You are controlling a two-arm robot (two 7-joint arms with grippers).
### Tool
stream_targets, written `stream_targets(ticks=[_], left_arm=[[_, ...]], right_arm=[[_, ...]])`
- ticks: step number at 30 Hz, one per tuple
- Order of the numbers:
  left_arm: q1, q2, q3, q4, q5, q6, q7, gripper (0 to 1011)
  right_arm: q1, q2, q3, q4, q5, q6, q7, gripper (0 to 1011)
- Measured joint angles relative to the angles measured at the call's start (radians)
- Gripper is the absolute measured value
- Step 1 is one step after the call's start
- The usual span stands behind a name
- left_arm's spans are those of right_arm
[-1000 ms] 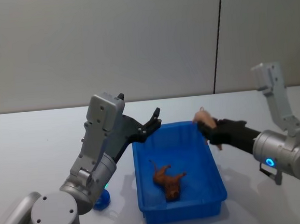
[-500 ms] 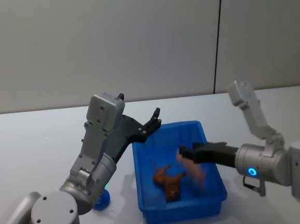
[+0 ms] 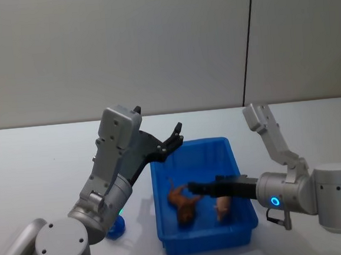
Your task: Pick up the two dolls from the table and place them into the box.
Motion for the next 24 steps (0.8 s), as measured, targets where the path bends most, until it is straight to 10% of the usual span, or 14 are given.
stream_targets(ticks=[24], left_arm=[[0.000, 0.000, 0.000, 0.000, 0.000, 0.000, 0.000, 1003]], right_arm=[[-0.035, 0.042, 0.013, -0.116, -0.010, -0.135, 0.038, 1001]])
